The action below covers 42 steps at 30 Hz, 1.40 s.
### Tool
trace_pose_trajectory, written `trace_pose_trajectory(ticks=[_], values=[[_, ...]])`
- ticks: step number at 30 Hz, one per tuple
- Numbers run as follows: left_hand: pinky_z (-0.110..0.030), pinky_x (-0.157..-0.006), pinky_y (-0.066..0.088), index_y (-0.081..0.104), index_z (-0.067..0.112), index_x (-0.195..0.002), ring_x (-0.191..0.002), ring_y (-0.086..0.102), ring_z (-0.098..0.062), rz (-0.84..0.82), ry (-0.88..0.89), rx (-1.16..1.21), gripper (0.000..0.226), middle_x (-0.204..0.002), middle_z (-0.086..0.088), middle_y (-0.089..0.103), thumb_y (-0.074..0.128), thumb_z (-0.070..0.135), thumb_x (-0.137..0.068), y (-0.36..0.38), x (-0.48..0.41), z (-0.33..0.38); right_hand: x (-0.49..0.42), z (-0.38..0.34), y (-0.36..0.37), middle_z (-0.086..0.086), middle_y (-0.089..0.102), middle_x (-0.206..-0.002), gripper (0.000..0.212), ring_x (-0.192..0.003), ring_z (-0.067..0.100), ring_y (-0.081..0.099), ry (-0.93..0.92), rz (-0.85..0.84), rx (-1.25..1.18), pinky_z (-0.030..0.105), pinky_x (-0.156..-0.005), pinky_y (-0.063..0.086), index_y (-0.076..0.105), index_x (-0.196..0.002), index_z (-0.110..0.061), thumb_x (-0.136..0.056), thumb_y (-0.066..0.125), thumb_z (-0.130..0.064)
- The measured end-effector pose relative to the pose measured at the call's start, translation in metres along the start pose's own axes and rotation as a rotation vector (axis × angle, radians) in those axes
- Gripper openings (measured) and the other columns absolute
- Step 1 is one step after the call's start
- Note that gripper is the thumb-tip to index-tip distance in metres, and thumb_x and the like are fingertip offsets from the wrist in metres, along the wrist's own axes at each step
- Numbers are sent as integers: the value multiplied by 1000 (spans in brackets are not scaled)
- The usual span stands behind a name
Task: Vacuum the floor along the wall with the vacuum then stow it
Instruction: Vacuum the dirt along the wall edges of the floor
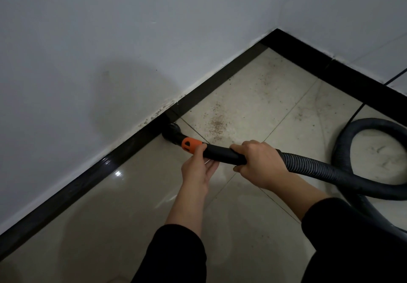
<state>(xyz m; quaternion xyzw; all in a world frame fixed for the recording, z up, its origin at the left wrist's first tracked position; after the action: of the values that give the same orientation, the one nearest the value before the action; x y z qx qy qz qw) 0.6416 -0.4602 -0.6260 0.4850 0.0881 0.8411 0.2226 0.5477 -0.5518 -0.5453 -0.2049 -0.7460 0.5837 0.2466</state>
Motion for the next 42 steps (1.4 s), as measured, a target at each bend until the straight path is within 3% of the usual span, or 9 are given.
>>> trace_pose_trajectory(ticks=[10, 19, 24, 32, 37, 42], values=[[-23, -65, 57, 60, 6, -99, -86, 67, -19, -50, 6, -15, 15, -110, -17, 66, 62, 19, -93, 11, -4, 0, -1, 6, -1, 0, 57, -85, 17, -85, 23, 55, 33, 21, -7, 30, -68, 32, 56, -98, -22, -83, 62, -26], [-23, -64, 59, 60, 0, -113, -89, 68, -19, -80, 2, -38, 30, -110, -18, 67, 64, 20, -92, 15, 2, -5, 12, 10, -4, 0, 55, -83, 20, -87, 23, 55, 56, -25, -22, 30, -66, 32, 55, -102, -21, -86, 61, -30], [-23, -66, 59, 60, 3, -102, -89, 68, -20, -75, 0, -47, 20, -107, -19, 67, 65, 19, -91, 18, 10, -16, 22, 19, -6, 1, 61, -84, 19, -84, 24, 57, 74, -49, -46, 30, -64, 37, 57, -100, -22, -84, 63, -32], [-24, -69, 59, 61, 1, -103, -84, 70, -18, -86, -18, -62, 22, -93, -16, 70, 67, 19, -90, 29, 26, -40, 46, 40, -11, -1, 61, -84, 20, -81, 20, 56, 103, -98, -79, 30, -66, 44, 58, -101, -24, -85, 65, -33], [-23, -66, 59, 62, 1, -99, -83, 71, -18, -86, -46, -90, 21, -90, -16, 71, 67, 18, -89, 38, 36, -55, 62, 57, -18, -3, 61, -80, 20, -75, 18, 53, 134, -137, -106, 28, -59, 36, 60, -100, -23, -83, 68, -32], [-22, -65, 58, 62, 0, -99, -82, 71, -18, -119, -60, -130, 21, -90, -16, 72, 66, 19, -90, 45, 44, -67, 75, 71, -22, -6, 55, -71, 23, -72, 17, 53, 149, -187, -141, 29, -58, 38, 63, -101, -24, -81, 71, -33]])
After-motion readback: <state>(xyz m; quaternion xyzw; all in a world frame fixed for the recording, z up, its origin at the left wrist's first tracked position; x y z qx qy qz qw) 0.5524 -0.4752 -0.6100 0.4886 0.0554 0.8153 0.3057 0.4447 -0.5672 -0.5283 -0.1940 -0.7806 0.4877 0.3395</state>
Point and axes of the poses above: each hand's wrist, its own x-axis away from the middle knuckle, its own y-axis out of the palm, z = x × y, the point moved 7 cm from there along -x, towards the middle knuckle
